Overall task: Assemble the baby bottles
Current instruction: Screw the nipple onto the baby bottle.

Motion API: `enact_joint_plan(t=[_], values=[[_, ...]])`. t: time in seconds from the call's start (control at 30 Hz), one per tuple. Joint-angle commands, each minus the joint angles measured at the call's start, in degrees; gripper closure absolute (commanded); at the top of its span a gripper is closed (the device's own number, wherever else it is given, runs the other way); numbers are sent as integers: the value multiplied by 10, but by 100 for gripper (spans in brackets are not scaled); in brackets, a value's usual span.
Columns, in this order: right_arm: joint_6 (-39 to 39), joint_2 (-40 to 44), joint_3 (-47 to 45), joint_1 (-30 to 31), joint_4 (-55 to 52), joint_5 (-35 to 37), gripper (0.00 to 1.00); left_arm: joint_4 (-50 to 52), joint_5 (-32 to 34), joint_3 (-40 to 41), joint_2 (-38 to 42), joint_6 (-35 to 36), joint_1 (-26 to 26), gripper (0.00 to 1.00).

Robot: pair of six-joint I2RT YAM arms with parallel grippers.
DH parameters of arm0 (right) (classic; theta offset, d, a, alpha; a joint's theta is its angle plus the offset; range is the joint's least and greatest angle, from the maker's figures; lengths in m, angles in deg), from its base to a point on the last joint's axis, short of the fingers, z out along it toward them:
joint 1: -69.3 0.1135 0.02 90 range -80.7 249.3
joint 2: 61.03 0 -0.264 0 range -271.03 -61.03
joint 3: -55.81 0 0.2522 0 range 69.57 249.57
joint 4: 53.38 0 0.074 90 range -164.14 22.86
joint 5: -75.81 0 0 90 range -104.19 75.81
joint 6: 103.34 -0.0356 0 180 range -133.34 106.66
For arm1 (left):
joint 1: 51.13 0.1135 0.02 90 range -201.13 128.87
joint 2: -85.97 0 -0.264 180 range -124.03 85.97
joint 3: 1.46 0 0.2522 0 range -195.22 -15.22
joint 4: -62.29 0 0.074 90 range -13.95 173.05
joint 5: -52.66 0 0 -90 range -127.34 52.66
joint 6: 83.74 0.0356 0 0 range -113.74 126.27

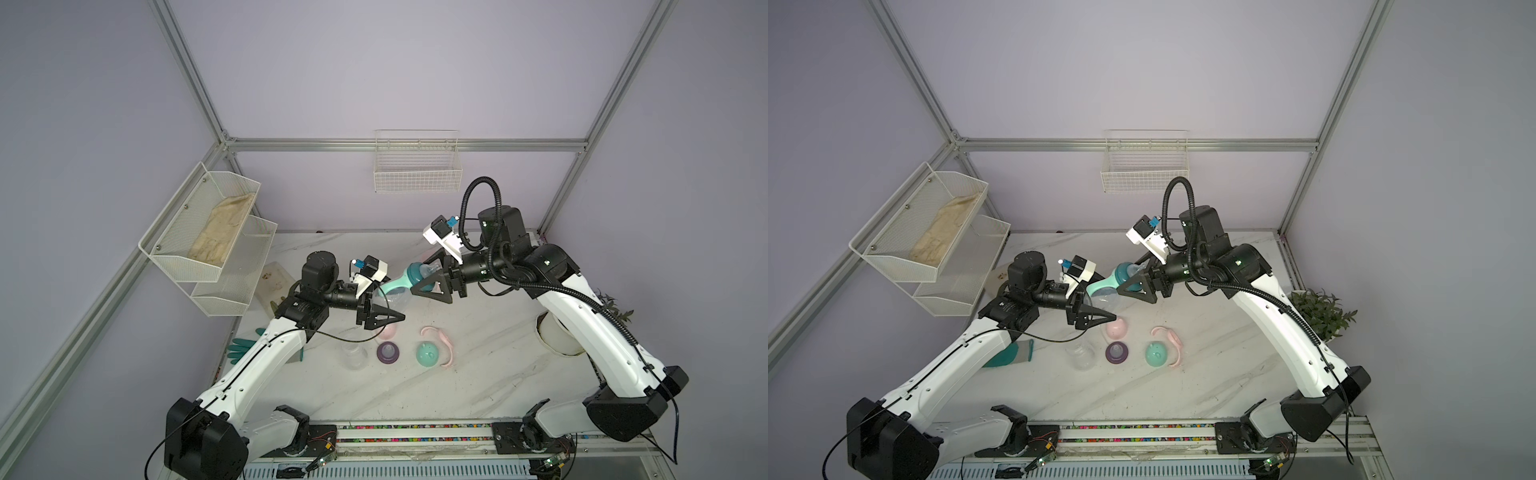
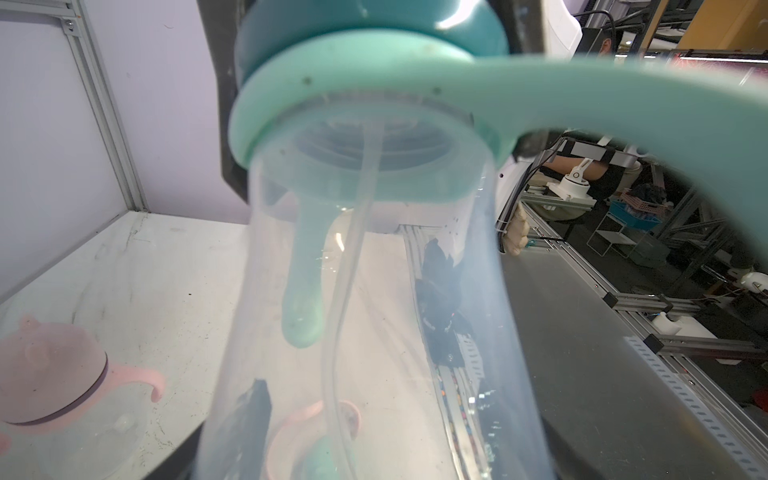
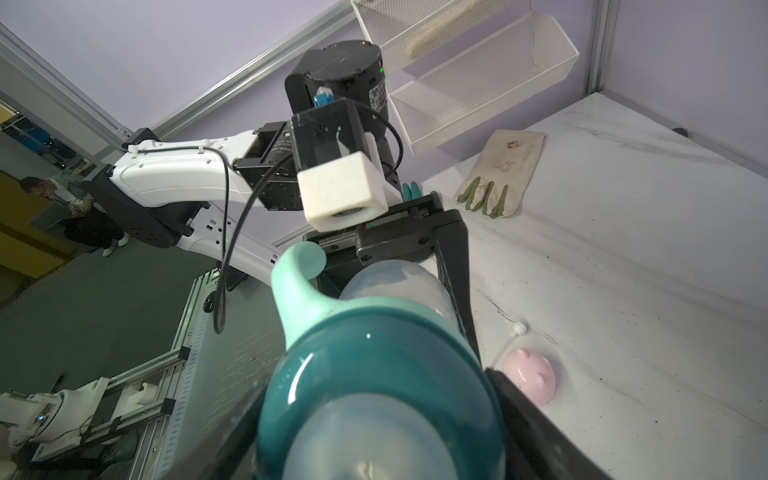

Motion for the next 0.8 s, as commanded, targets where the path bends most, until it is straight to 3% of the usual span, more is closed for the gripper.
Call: enact_joint_plan(t=[0.0, 0.1, 0.27, 0.53, 0.77], values=[[2, -4, 8, 2, 15, -12, 27, -28, -6, -43, 9, -4, -2, 100], [0, -4, 9, 3, 16, -10, 30, -29, -1, -41, 10, -1, -2, 100], [10, 11, 5, 3, 13, 13, 17, -26, 0, -40, 5, 0, -2, 100], [17, 24, 9, -5, 10, 39, 15, -20, -1, -42, 5, 2, -2, 100], [14, 25, 12, -15, 10, 15, 15, -19, -1, -43, 4, 2, -2, 100]])
